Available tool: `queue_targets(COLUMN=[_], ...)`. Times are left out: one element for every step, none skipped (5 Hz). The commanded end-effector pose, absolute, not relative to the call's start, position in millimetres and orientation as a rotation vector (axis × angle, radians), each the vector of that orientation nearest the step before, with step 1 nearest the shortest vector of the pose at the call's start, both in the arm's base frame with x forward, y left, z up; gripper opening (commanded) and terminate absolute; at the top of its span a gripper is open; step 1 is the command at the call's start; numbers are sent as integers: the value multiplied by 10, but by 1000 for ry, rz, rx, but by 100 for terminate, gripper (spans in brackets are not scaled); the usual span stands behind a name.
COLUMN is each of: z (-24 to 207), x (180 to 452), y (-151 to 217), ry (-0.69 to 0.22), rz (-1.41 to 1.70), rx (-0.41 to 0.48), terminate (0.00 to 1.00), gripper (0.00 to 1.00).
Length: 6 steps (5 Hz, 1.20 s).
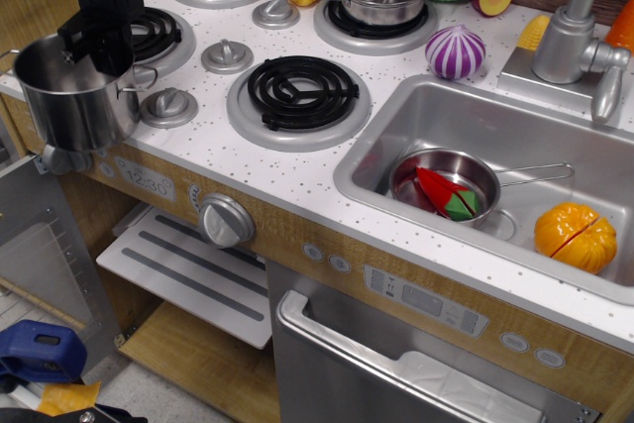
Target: Put pot on stove which is near stove
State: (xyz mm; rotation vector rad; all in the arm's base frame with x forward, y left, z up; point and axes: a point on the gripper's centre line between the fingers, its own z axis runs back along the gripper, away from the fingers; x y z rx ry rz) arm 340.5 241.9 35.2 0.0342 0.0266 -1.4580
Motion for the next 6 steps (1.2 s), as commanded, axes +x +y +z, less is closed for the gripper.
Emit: queue_targets(z=[896, 951, 995, 978, 984, 990], x=[3631, 3720, 3762, 3810, 3921, 4014], y=[2465, 2472, 2514, 2589, 2673, 2721], ry=[-19, -11, -9, -38, -46, -52], rz=[-1551, -1575, -1612, -1667, -1710, -1755], rx=[177, 214, 251, 282, 314, 322], terminate=[0, 0, 0, 0, 0, 0], gripper=[0, 0, 0, 0, 0, 0])
